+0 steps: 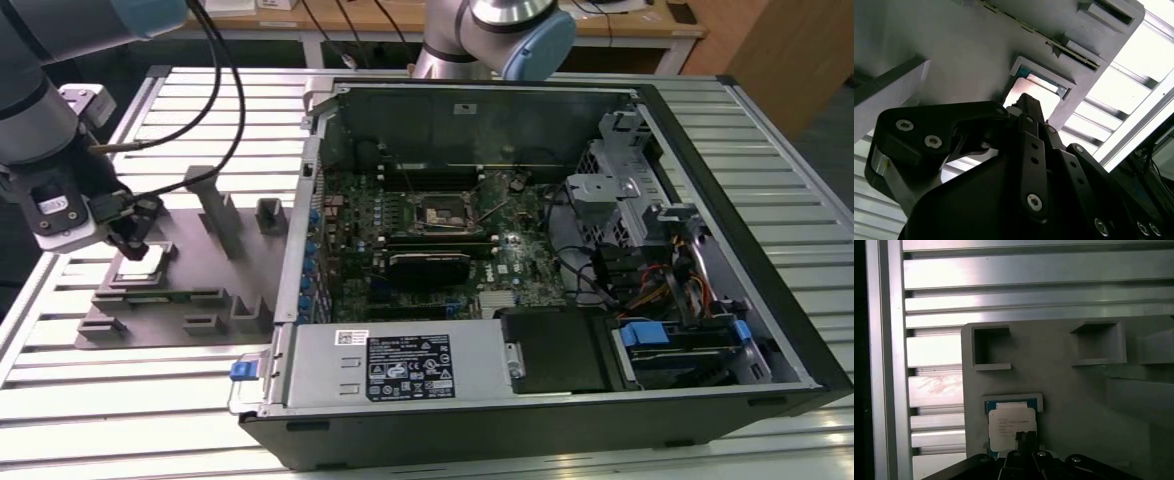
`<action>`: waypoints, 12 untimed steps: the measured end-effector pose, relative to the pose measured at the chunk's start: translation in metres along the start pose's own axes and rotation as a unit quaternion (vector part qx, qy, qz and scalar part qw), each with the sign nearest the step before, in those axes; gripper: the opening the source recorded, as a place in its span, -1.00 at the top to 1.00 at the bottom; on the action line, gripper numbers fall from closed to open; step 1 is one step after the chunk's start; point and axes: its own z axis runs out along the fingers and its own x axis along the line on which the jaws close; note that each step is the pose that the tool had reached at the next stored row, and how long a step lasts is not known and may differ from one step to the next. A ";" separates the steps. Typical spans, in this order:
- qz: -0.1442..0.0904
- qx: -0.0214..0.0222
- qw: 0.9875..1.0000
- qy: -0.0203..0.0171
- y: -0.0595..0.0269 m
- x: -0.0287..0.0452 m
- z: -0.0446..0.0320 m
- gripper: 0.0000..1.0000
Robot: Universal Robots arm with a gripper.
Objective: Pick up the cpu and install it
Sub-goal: 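Pick up the cpu and move it towards the insertion slot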
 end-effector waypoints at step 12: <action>0.000 0.001 1.000 0.000 -0.0004 0.0006 0.0091 0.79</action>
